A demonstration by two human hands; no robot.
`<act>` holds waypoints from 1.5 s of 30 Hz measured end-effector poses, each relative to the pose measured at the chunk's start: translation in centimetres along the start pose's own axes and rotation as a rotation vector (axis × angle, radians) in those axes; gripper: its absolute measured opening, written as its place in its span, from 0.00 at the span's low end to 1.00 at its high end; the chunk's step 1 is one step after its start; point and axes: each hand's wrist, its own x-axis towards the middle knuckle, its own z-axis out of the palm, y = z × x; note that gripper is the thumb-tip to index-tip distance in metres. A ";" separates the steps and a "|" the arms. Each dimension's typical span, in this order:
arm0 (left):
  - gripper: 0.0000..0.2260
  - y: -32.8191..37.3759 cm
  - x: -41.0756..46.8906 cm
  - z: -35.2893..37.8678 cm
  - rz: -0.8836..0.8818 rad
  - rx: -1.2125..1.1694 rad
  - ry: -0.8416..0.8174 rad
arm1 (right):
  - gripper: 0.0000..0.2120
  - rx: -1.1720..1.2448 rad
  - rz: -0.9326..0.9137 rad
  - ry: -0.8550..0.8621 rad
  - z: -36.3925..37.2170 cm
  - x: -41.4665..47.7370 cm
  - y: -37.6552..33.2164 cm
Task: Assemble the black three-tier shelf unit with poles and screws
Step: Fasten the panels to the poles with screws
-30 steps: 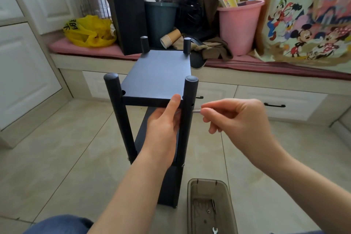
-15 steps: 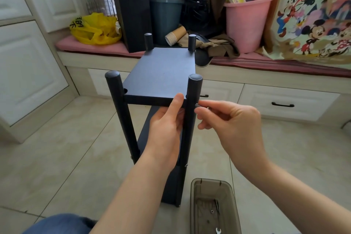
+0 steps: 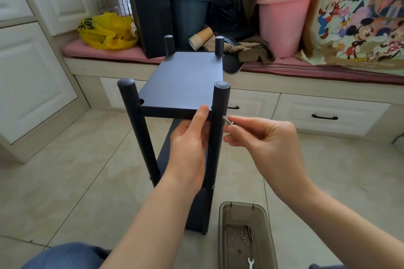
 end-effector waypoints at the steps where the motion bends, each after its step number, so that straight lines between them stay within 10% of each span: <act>1: 0.19 0.0 0.0 0.0 0.003 0.016 0.003 | 0.09 -0.003 -0.007 0.006 0.1 0.0 0.0; 45: 0.15 0.3 -0.3 0.9 0.013 0.013 0.043 | 0.03 0.194 0.282 -0.040 -0.2 1.6 -1.0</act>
